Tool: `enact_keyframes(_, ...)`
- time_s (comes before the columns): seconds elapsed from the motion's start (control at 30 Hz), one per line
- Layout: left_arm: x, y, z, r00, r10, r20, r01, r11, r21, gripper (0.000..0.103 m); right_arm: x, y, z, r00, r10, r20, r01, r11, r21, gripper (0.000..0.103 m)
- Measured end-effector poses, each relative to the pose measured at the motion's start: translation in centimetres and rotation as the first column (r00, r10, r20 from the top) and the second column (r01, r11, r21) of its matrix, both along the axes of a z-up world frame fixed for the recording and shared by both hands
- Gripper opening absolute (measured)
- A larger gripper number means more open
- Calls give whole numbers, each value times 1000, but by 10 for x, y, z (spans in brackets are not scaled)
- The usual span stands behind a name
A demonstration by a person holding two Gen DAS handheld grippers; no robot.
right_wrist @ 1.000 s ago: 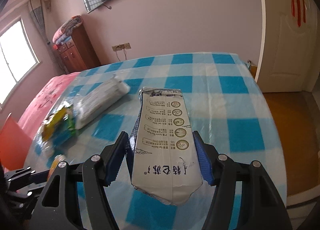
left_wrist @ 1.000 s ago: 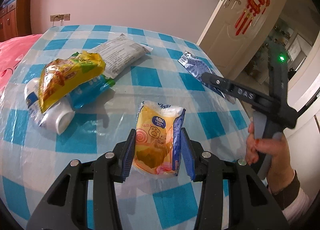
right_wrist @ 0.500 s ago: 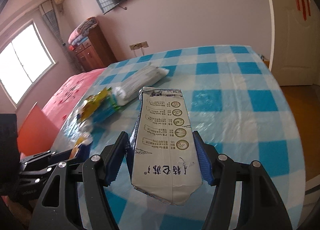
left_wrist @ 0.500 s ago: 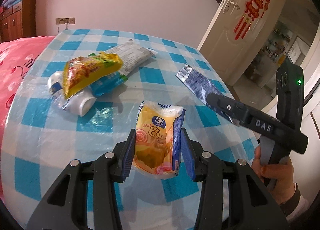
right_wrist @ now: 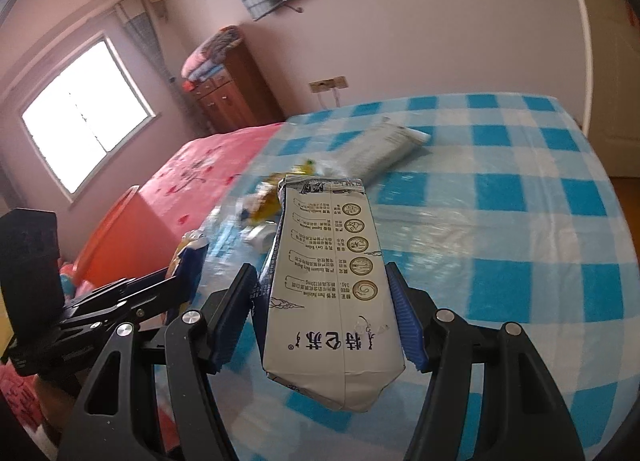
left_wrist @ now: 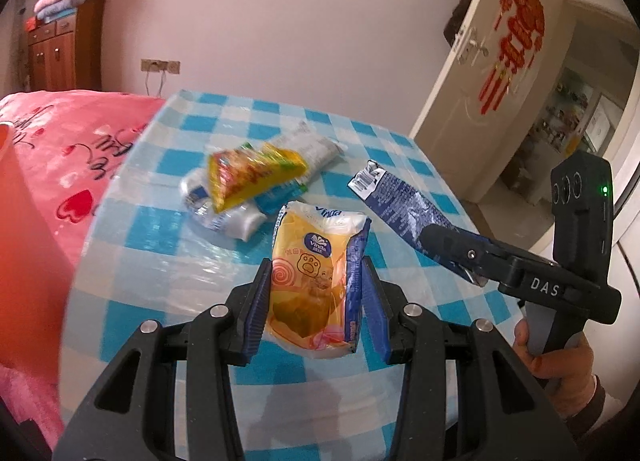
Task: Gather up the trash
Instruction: 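Carry the cake packet and white packet over the orange bucket and release both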
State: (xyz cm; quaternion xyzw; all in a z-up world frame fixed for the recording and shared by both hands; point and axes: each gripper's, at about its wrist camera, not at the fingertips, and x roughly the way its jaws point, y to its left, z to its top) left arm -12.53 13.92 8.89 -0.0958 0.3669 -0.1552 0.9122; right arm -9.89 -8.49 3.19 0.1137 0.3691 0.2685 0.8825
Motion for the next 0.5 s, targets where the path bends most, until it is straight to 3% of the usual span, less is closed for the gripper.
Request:
enact_keyframes(0.27,-23,52,39,988,117,100,-115,993,-21,45,-2,59,39,988,147,41,-148,988,41,65)
enact_keyframes(0.5,-46,109,70,950,253,184,-257,967,-2,45,-2,131,73,951,298,88,-302,953,36,65)
